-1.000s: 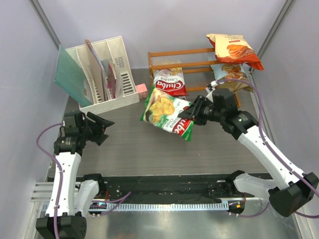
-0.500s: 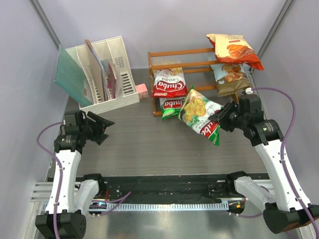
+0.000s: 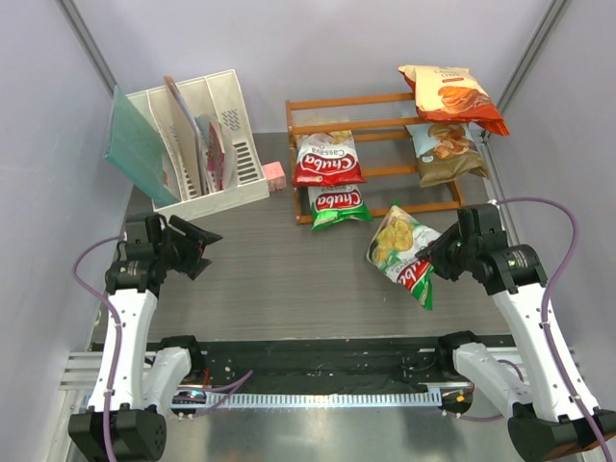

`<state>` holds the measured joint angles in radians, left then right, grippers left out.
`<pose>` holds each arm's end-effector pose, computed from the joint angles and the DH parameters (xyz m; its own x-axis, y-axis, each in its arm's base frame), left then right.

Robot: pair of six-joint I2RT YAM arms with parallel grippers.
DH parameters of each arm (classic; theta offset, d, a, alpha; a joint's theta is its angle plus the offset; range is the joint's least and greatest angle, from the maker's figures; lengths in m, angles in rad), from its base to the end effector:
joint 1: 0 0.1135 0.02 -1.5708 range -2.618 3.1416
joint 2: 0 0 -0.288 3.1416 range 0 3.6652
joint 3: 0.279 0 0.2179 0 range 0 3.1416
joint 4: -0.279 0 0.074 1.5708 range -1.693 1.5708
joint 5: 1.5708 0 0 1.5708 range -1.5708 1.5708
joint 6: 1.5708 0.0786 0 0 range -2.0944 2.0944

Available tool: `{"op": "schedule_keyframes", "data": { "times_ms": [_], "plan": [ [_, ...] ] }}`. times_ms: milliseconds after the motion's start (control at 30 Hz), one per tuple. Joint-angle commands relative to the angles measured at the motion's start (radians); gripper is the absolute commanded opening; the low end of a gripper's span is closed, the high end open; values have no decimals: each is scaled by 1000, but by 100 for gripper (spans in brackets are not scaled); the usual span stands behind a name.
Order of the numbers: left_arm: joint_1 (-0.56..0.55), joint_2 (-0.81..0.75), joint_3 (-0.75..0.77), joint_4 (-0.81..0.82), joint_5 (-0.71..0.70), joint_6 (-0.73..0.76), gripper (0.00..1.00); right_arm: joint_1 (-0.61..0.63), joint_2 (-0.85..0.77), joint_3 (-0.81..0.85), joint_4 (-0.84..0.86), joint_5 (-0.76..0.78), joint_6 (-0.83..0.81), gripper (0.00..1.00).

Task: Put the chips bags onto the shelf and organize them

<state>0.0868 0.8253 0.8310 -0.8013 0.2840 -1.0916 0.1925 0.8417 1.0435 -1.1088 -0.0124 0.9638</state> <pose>0.1398 -0.0099 0.2796 -0.4276 -0.8922 -0.1451 -0.5797 0.3938 -0.7133 0.1130 0.0230 0.3089 -0.6043 0.7190 -0.3434 0.5216 0.6828 0.5116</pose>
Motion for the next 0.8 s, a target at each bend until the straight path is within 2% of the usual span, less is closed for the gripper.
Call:
{"op": "schedule_keyframes", "data": {
  "times_ms": [0,133,300,533,600,700,767],
  "plan": [
    [7,-11,-1,28,18,6,67,-16,5,9,-3,115,79,1],
    [7,-8,-9,44,24,-8,67,-34,31,26,29,205,127,1],
    [7,-2,-3,44,34,-13,67,-53,-27,-13,154,351,237,1],
    [7,23,22,62,47,-21,67,-123,-107,-226,398,232,397,1],
    [7,26,22,70,49,-25,67,-131,-104,-264,420,207,406,1],
    [7,28,10,76,52,-34,67,-133,-121,-312,496,232,382,1],
    [5,28,2,77,52,-40,67,-136,-162,-382,637,256,398,1]
  ]
}}
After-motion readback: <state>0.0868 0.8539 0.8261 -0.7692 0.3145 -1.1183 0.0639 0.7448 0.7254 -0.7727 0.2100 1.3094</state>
